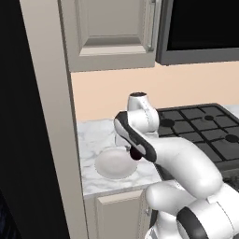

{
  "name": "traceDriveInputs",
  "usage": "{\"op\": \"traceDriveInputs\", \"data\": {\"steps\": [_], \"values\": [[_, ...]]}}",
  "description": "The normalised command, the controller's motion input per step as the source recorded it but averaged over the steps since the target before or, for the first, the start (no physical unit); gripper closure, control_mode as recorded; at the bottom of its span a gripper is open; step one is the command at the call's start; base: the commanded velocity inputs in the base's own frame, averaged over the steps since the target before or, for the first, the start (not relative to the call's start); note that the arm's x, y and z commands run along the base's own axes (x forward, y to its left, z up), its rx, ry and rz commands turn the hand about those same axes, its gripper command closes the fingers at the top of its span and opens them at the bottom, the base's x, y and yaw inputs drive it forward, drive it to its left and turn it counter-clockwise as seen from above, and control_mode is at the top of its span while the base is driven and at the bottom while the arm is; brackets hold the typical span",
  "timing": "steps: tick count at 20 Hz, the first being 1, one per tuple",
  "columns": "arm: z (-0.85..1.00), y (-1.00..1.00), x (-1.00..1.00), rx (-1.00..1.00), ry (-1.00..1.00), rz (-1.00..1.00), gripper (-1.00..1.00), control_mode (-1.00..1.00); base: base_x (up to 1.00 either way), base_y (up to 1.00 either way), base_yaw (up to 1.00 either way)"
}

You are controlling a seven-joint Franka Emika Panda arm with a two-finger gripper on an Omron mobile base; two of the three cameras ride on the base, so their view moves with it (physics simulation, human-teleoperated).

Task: Pick eggplant from the fridge and place it on the plate on the counter.

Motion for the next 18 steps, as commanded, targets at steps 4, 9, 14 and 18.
{"op": "traceDriveInputs", "data": {"steps": [4, 9, 14, 18], "values": [[-0.46, 0.02, 0.63, 0.0, 0.0, 0.0, 1.0, -1.0, 0.0, 0.0, 0.0], [-0.47, 0.01, 0.52, 0.0, 0.0, 0.0, 1.0, -1.0, 0.0, 0.0, 0.0], [-0.37, 0.07, 0.38, 0.0, 0.0, 0.0, 1.0, -1.0, 0.0, 0.0, 0.0], [-0.32, 0.07, 0.18, 0.0, 0.0, 0.0, 1.0, -1.0, 0.0, 0.0, 0.0]]}}
